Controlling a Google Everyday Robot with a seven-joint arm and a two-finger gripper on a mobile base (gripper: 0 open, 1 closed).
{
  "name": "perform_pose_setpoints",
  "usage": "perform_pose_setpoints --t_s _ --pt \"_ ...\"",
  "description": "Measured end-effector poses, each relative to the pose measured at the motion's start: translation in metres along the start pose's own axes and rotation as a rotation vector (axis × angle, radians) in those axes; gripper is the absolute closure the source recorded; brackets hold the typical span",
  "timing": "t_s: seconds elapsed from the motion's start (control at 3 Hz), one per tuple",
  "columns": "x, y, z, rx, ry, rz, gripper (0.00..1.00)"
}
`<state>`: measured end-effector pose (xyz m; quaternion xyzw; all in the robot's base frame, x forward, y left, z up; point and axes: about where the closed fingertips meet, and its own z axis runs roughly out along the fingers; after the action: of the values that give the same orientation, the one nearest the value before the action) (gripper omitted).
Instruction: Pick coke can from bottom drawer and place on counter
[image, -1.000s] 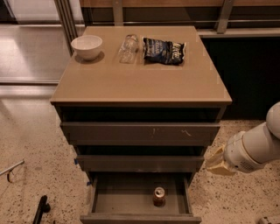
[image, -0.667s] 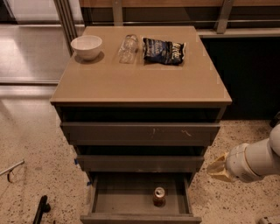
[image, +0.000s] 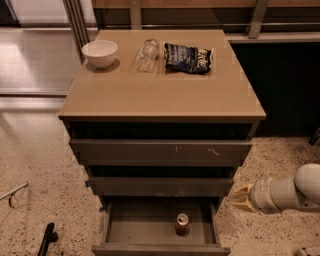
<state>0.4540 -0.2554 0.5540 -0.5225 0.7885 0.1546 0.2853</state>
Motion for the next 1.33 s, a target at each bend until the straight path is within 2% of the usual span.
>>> perform_pose_setpoints --t_s 0.33,0.67,1.0,1.33 --pt "0.016 0.007 0.027 -0.041 -0.021 0.032 1.0" --pt "0.016 0.007 0.027 -0.041 -0.021 0.032 1.0" --pt "0.023 0.012 0.035 -0.041 -0.03 -0.009 1.0" --pt "0.04 0.015 0.06 -0.046 -0.071 -0.06 1.0"
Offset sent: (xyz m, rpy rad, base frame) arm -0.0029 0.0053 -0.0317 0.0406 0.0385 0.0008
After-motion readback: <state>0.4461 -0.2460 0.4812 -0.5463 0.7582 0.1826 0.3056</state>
